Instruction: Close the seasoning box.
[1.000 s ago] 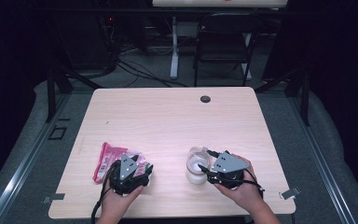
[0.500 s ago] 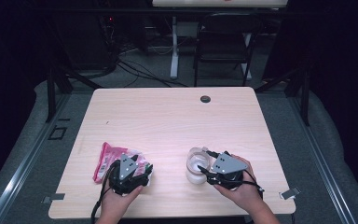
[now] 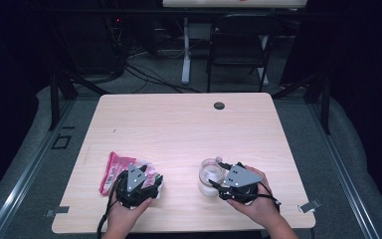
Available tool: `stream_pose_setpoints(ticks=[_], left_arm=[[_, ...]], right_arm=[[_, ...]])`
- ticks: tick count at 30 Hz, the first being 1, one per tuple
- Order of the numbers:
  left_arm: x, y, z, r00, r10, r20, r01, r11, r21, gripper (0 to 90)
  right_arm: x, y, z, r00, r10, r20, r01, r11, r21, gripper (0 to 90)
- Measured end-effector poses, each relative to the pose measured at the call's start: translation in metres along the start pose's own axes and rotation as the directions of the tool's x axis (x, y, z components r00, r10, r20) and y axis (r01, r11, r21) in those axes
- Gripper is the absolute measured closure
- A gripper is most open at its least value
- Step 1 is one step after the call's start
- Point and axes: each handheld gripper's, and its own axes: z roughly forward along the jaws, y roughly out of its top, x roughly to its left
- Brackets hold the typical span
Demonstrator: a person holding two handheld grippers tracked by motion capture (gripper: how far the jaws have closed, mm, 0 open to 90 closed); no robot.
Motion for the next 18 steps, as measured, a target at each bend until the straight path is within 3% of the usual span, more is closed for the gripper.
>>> stream_pose_setpoints(ticks=[18], left_arm=[[0.0011,-0.0002,-0.0008,1.0,0.002,-0.002,-0.002,1.0,0.002,36.0]], right_arm=[[0.0023,-0.0011,0.0017,0.9998,0.001,-0.02,-0.001,1.0,0.007,40.8]])
